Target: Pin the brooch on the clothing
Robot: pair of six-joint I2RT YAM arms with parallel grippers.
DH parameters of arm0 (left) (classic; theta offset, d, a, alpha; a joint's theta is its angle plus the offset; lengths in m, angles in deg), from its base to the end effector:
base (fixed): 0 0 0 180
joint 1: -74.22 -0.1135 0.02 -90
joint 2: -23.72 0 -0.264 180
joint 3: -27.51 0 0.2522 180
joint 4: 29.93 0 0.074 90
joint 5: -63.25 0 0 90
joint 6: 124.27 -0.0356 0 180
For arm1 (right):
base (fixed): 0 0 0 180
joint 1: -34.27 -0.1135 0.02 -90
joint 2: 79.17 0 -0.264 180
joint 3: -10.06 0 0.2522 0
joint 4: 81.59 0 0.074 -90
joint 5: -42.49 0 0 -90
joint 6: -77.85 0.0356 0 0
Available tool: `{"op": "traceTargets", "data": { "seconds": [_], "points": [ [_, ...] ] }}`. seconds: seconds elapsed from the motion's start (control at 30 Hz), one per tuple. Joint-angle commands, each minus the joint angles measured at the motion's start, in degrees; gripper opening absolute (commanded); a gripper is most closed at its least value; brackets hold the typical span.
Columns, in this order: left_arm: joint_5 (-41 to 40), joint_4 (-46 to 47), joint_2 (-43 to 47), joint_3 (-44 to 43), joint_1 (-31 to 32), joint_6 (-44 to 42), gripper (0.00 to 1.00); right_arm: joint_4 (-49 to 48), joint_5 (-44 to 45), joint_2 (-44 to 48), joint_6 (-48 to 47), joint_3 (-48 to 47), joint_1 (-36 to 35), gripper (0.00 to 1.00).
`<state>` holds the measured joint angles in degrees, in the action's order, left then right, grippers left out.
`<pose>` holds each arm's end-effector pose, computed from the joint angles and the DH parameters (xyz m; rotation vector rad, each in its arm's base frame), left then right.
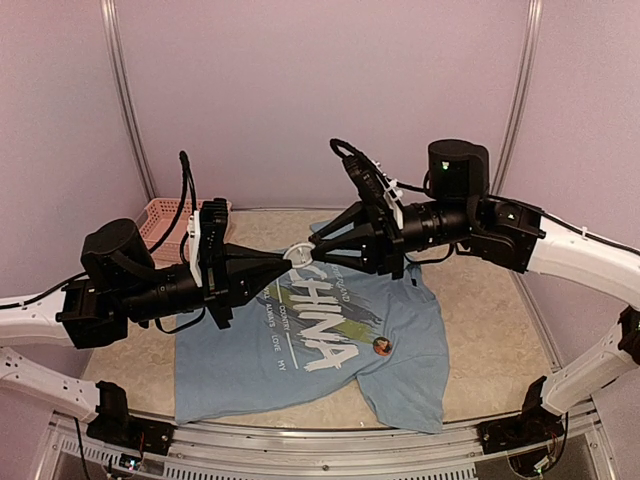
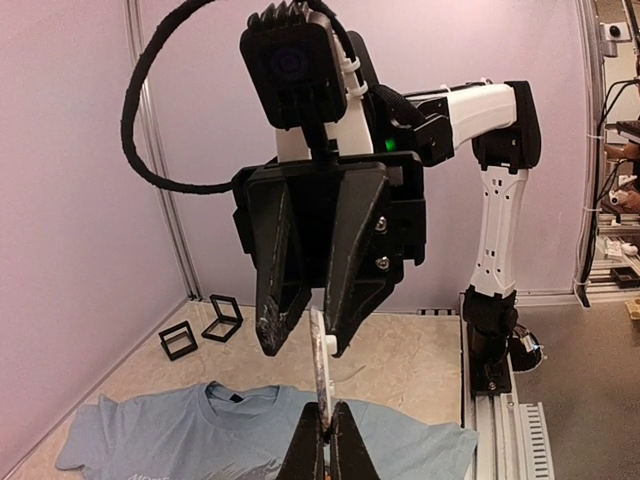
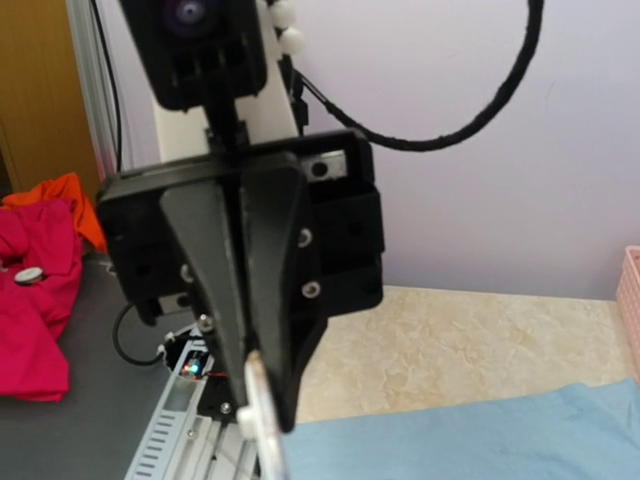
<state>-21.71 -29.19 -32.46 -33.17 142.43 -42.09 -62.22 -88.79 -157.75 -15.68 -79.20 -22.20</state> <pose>0.0838 -0.2180 0.3626 1.0112 1.1725 -0.9113 0.1545 0.2757 0.4038 -1.3841 1.2495 1.2773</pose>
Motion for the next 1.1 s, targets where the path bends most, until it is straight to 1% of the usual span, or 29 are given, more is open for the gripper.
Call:
{"op": "traceTargets", "data": {
  "seconds": [0.0,0.07,0.2,0.23,0.37,0.5,0.53,0.57,0.6,0.63,0.67,0.7,0.73,0.8,0.87,0.97,1.07],
  "points": [
    [-0.04,-0.60,-0.11,-0.18,0.09,-0.86,0.00,-0.41,-0.14,-1.18,0.54,-2.43,-0.58,0.17],
    [0.04,-0.62,-0.13,-0.14,0.09,-0.96,0.00,0.27,-0.20,-1.66,0.46,-2.88,-0.57,0.16],
    [-0.07,-0.78,-0.40,-0.32,0.09,-1.05,0.00,0.93,-0.93,-2.51,0.69,-3.48,-0.58,0.15],
    [-0.11,-0.87,-0.46,-0.33,0.09,-1.11,0.00,0.97,-1.06,-2.53,0.71,-3.42,-0.57,0.14],
    [-0.33,-0.97,-0.75,-0.34,0.07,-1.15,0.00,1.16,-0.83,-2.37,0.72,-3.18,-0.56,0.00],
    [-1.68,-0.76,-0.83,-0.36,-0.06,-0.64,0.00,1.34,-0.77,-2.05,0.54,-2.59,-0.56,0.00],
    [-3.44,-0.57,-0.98,-0.29,-0.34,0.18,0.03,1.38,0.01,-1.83,0.46,-2.03,-0.48,0.00],
    [-6.48,-0.51,-1.36,-0.37,-0.92,1.41,0.22,1.41,1.92,-1.65,0.38,-1.26,-0.18,0.00],
    [-8.80,-0.53,-1.86,-0.45,-2.07,3.15,0.43,1.47,3.87,-1.37,0.66,-0.10,0.55,0.00],
    [-10.77,-0.86,-2.36,-0.44,-3.74,5.73,0.57,1.20,5.76,-1.17,1.46,1.47,1.53,0.00],
    [-11.96,-1.51,-3.44,-0.46,-5.91,8.78,0.66,0.48,7.49,-1.04,2.93,3.30,3.14,0.00],
    [-12.59,-2.56,-4.47,-0.27,-8.64,12.25,0.71,-0.48,8.60,-0.90,5.28,5.54,4.94,0.00],
    [-13.21,-3.74,-5.39,0.09,-11.10,15.49,0.72,-1.82,9.57,-0.60,7.58,8.08,6.67,0.00],
    [-15.13,-5.81,-7.95,1.80,-15.15,20.73,0.72,-4.62,12.44,-0.05,12.00,14.51,9.95,0.00],
    [-16.22,-5.35,-10.76,4.54,-17.03,22.81,0.71,-7.19,16.59,0.46,13.93,19.68,12.95,0.00],
    [-12.05,-0.10,-14.72,7.98,-15.65,17.87,0.68,-11.36,21.46,1.09,14.58,26.76,15.30,0.00],
    [-9.11,4.09,-21.84,7.20,-10.18,8.95,0.68,-15.69,24.61,1.23,13.88,32.54,17.42,0.00]
  ]
}}
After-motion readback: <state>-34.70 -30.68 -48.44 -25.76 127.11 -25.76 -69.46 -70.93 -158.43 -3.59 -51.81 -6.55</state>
